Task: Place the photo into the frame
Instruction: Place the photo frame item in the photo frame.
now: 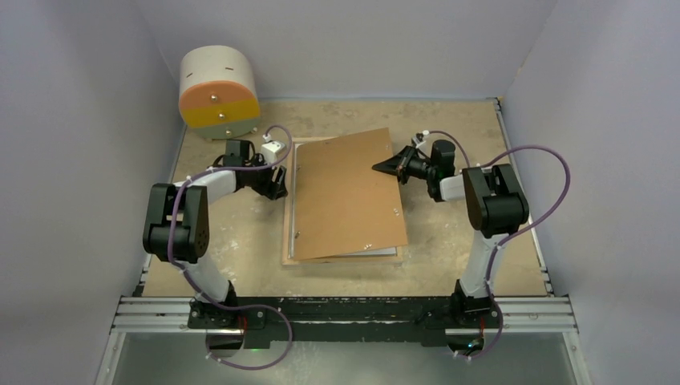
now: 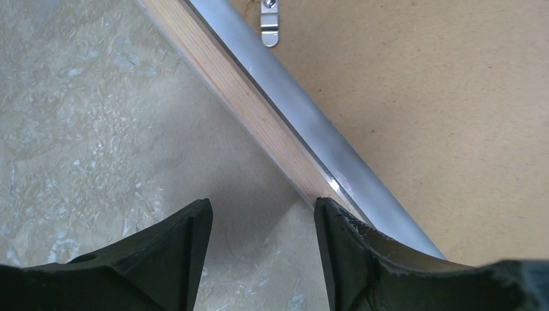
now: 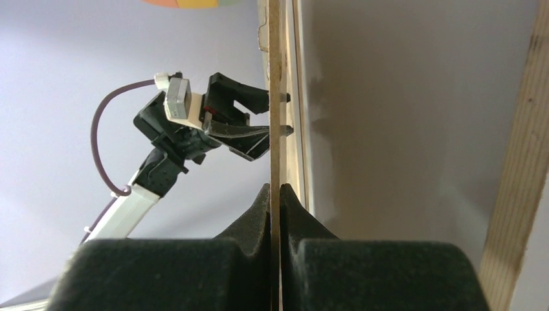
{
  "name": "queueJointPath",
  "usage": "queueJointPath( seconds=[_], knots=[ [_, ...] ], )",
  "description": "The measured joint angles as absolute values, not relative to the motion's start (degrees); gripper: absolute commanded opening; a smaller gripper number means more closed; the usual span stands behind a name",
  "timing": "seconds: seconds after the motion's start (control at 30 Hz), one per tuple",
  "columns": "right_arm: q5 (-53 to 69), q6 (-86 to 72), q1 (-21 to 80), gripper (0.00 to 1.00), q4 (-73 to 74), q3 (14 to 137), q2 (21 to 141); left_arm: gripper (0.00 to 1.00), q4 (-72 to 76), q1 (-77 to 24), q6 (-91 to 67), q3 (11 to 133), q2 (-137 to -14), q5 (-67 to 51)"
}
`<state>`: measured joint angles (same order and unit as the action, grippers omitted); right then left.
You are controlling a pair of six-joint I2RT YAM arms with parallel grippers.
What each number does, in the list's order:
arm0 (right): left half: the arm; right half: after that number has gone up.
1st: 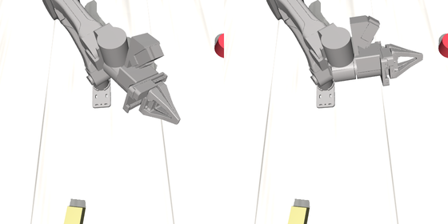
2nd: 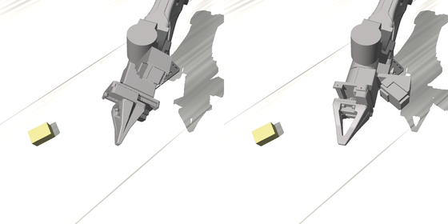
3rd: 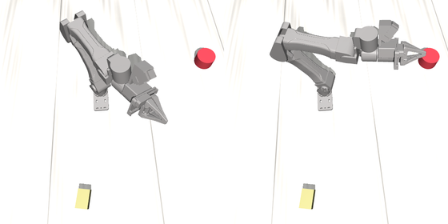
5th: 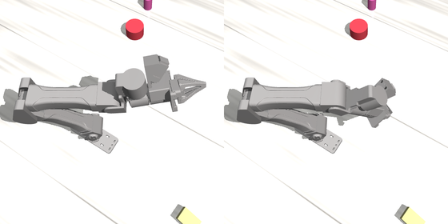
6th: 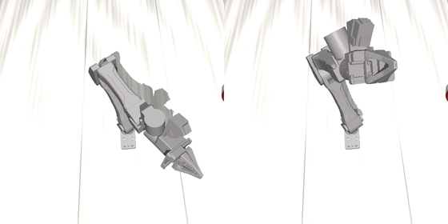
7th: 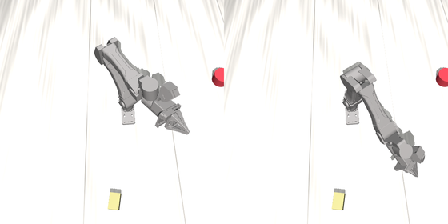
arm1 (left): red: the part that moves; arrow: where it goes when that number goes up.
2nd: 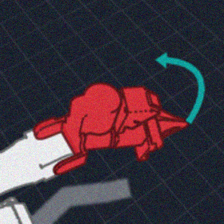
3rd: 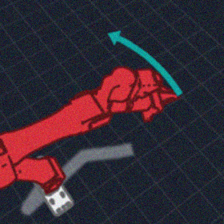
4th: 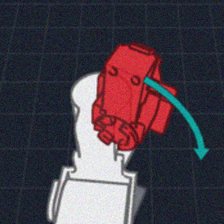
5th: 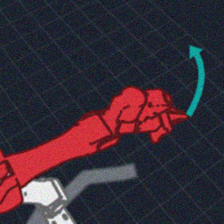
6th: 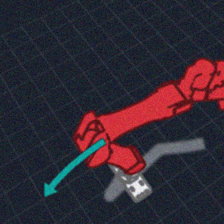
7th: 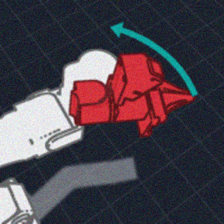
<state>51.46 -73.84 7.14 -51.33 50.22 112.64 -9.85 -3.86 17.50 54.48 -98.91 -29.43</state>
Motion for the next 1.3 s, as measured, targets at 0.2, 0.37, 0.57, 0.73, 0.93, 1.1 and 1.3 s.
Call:
queueJointPath(
  seconds=[0.2,0.37,0.57,0.73,0.93,1.1,1.3],
  knots=[
    [51.29,-72.42,7.14,0.0,-51.27,51.35,115.02,0.58,-9.98,-3.88,17.5,55.0,-99.57,-30.48],
    [50.5,-72.36,7.25,0.0,-51.7,51.42,115.96,0.51,-10.15,-3.92,17.54,55.2,-99.74,-30.5],
    [50.17,-70.54,7.79,0.0,-51.68,51.83,115.96,0.44,-10.39,-4.45,17.54,55.66,-99.98,-30.83],
    [50.0,-69.14,8.36,0.0,-51.35,52.82,115.96,0.41,-10.61,-4.54,17.54,56.29,-100.47,-30.87],
    [49.98,-69.43,8.62,0.0,-52.21,52.88,115.98,0.39,-11.0,-4.54,17.56,56.6,-100.66,-30.96],
    [49.43,-70.28,8.62,0.0,-54.68,52.69,115.98,0.37,-11.31,-4.56,17.61,56.77,-100.84,-31.35],
    [48.51,-72.03,8.82,0.0,-58.24,51.99,116.66,0.35,-11.42,-4.58,17.61,56.8,-100.88,-31.62]
  ],
)
